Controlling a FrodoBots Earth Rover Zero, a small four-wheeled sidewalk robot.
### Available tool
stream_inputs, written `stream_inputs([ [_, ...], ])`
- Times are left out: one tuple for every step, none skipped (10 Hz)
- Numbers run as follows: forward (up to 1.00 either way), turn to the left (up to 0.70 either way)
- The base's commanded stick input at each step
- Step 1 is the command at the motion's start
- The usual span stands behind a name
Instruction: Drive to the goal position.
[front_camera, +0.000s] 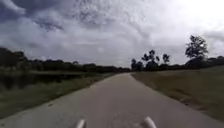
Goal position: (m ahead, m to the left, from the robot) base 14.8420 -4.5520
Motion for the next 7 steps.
stream_inputs([
  [0.69, 0.03],
  [0.69, 0.03],
  [0.69, 0.03],
  [0.69, 0.03],
  [0.69, 0.03],
  [0.69, 0.03],
  [0.69, 0.03],
])
